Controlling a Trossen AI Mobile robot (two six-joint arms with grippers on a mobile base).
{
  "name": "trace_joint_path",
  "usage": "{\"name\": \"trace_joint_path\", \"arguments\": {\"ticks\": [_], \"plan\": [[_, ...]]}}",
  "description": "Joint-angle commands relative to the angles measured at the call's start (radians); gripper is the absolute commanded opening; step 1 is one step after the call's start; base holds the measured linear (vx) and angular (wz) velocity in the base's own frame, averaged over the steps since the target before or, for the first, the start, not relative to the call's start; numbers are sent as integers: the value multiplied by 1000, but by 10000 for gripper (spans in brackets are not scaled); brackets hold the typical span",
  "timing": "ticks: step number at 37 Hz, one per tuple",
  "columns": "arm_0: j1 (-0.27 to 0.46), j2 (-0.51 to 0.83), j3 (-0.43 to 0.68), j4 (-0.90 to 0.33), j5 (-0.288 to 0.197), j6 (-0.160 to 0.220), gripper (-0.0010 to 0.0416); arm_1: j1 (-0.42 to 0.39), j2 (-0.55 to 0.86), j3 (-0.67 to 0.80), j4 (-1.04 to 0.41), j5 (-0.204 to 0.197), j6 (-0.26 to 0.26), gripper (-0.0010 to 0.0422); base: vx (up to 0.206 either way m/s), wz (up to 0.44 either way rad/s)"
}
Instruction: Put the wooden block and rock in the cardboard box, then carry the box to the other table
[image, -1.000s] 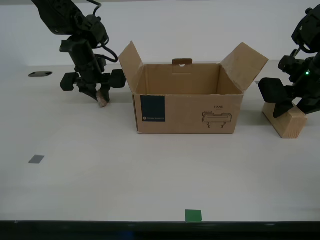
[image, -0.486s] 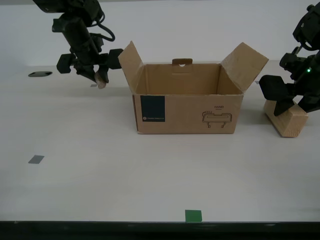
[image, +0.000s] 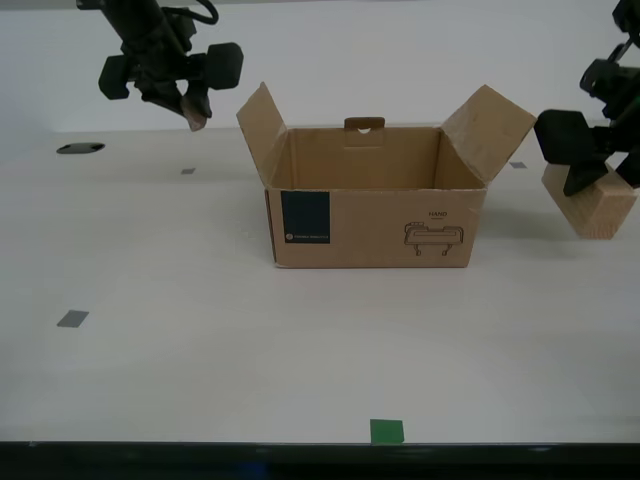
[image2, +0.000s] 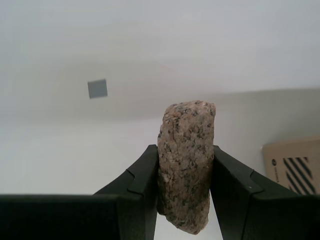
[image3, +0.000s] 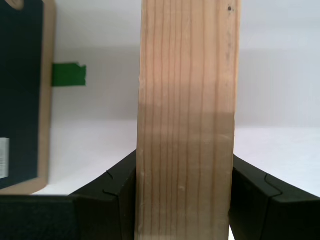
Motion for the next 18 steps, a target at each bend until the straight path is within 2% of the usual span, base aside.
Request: {"name": "trace_joint_path", "arguments": {"ticks": [1,10,18], "plan": [[-2,-48,34,-55,7,4,-1,-1,-35,2,-1,-1,17,-1,0,0],[-2,-152,165,-180,7,3,-1,-1,-112,2,-32,-1,47,-1,0,0],[-2,-163,327,-283,7,-2,-1,-1,-161,2,-49,-1,73,-1,0,0]]}}
